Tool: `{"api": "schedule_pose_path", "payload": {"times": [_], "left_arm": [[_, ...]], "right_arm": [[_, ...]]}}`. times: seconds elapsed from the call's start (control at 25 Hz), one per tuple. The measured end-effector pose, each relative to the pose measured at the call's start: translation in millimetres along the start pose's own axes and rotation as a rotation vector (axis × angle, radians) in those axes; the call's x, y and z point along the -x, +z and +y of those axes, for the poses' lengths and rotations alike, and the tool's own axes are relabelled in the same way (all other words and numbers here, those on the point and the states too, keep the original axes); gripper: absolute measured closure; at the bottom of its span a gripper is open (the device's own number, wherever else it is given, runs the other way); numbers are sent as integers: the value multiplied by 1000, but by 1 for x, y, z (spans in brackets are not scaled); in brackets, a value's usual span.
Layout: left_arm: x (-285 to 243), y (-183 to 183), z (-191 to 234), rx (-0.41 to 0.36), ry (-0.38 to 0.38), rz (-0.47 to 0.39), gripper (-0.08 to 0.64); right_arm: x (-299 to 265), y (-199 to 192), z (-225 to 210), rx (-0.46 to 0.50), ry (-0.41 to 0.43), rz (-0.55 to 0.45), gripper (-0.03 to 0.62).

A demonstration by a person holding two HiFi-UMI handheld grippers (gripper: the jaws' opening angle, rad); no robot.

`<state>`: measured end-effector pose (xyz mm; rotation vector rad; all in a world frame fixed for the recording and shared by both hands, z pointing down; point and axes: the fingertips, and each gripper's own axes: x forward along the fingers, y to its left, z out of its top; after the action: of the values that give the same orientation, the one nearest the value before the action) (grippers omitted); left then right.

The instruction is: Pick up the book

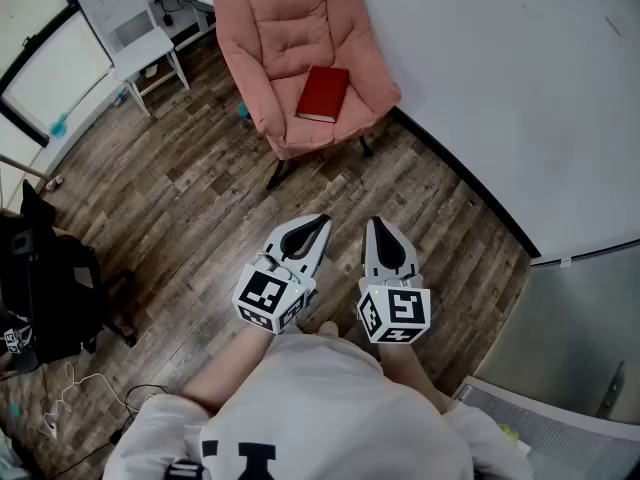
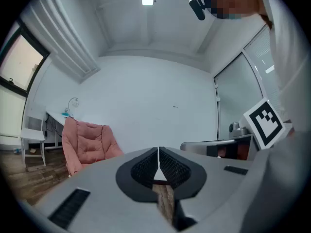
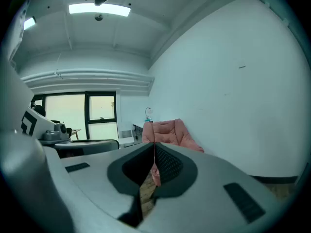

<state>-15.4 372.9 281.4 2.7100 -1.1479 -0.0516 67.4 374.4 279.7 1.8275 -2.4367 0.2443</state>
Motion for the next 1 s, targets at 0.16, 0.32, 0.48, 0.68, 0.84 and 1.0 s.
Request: {"api": "schedule_pose_path", "payload": {"times": [0.16, 0.32, 0.48, 0.68, 0.84, 1.0], "left_arm": [[2, 0, 3, -1, -1, 1, 549], [0, -1, 6, 0, -2, 0, 549], [1, 1, 9, 1, -5, -4, 549], [8, 2, 19, 0, -10, -1, 549], [18, 1, 34, 2, -8, 3, 549], [21, -3, 44, 11, -6, 4, 549]], "right_arm": [[-2, -2, 3, 0, -4, 1, 563], [-6, -3, 2, 2, -4, 0, 563], [-7, 1, 5, -14, -5, -17, 563], [-14, 0, 14, -35, -11, -21, 563], [-19, -3, 25, -43, -27, -27, 562], [-22, -9, 31, -38, -35, -17, 561]]}}
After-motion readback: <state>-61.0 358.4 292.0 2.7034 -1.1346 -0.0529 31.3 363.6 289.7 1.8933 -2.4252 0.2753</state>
